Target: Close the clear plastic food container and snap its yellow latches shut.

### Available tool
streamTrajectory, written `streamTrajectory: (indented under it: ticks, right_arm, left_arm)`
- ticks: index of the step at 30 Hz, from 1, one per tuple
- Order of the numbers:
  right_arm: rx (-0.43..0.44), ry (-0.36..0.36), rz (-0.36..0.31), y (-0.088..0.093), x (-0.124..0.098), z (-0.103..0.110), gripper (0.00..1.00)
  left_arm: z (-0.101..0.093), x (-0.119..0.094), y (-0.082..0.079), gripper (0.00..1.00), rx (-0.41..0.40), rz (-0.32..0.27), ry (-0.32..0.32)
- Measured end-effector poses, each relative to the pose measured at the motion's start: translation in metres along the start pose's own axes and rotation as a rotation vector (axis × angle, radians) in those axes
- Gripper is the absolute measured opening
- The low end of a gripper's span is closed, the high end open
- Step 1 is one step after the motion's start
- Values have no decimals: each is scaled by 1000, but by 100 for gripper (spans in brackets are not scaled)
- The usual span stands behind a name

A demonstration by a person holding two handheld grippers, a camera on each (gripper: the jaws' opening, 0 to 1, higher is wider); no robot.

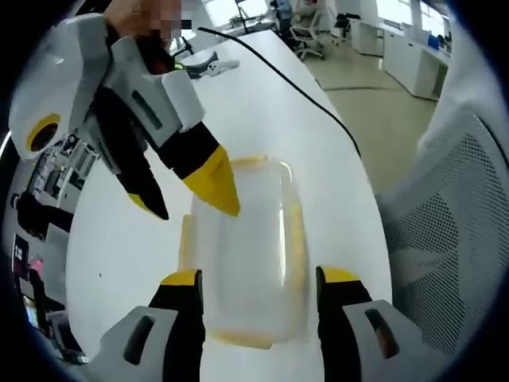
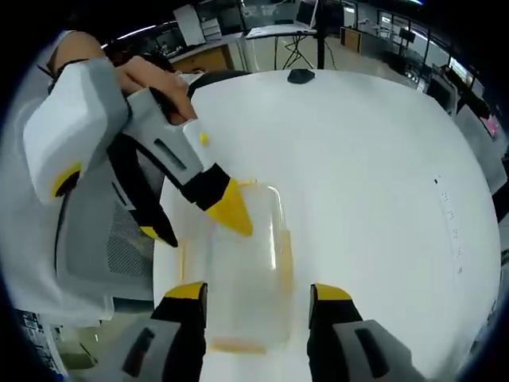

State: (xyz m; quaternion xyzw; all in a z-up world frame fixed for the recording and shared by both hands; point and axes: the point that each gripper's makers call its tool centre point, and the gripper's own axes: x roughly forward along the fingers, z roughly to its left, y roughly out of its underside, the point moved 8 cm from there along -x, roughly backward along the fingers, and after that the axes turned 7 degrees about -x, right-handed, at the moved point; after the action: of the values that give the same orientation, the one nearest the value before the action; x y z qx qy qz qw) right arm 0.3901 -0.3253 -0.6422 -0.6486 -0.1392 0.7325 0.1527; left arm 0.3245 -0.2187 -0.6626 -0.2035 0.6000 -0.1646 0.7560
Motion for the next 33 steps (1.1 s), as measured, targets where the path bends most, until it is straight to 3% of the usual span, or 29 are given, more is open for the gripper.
streamTrajectory:
  ticks: [23,33]
  right_arm:
    - [-93,97,39,28,-9,40,57]
    - [-128,194,40,36,0,42,64]
  left_arm:
    - [17,3,21,71,8,68,22]
    - [18,13,26,75,1,93,36]
